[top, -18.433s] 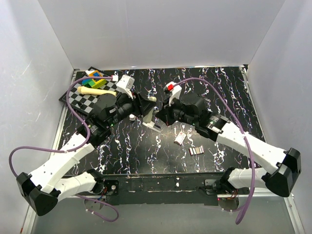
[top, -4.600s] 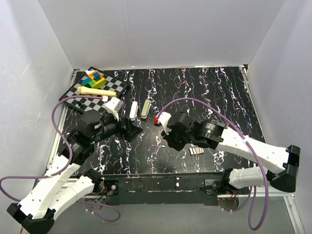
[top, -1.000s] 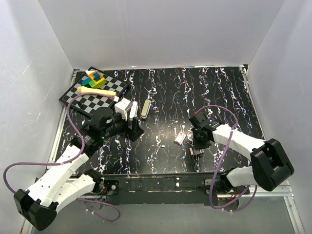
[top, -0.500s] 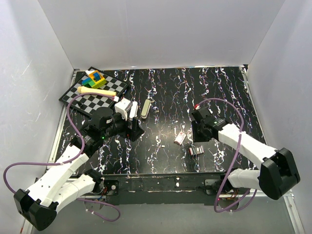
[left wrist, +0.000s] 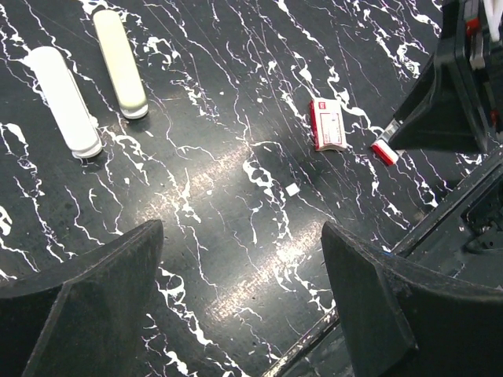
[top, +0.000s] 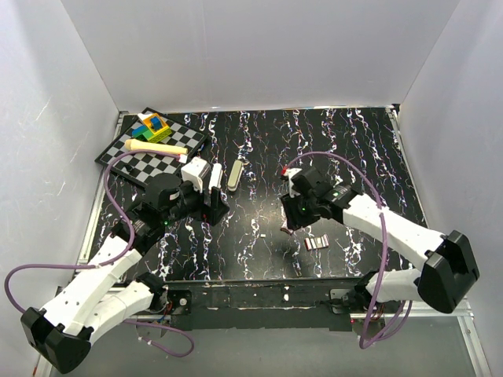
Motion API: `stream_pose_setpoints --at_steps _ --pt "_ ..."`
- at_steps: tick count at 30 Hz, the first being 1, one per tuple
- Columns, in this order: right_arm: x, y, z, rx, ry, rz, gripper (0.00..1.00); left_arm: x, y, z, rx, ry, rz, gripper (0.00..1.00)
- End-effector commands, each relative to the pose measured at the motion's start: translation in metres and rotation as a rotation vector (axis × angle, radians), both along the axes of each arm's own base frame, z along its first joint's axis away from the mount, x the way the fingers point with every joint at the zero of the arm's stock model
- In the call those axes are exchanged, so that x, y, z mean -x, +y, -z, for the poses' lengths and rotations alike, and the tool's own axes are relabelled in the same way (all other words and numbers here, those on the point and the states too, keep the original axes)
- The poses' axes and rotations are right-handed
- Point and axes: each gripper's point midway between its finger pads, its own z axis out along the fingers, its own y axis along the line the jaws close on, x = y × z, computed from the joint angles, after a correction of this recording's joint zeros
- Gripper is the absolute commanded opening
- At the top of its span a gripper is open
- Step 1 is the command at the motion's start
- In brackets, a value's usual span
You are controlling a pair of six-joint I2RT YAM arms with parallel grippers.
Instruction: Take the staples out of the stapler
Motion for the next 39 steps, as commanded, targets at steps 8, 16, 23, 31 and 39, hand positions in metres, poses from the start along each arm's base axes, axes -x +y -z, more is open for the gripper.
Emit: stream_pose_setpoints --at_steps 8,16,23,31,39 --pt "0.009 0.068 -0.006 0.033 -0.054 -0.430 0.56 -0.015 0.033 -0.004 -0.047 -0.065 -0.191 0.82" --pt "0.007 0.093 0.003 0.074 -0.148 -0.677 0.72 -0.015 0.038 -0.006 -0.048 -0.076 -0.216 0.83" --pt "0.007 0.097 0.019 0.127 -0.169 -0.799 0.72 -0.015 0.041 -0.009 -0.046 -0.089 -0.228 0.82" --pt "0.014 0.102 0.033 0.120 -0.174 -0.934 0.72 -0.015 0.042 -0.008 -0.046 -0.089 -0.231 0.82" --pt "0.008 0.109 0.047 0.142 -0.159 -0.977 0.71 -0.015 0.044 -0.009 -0.047 -0.091 -0.239 0.83"
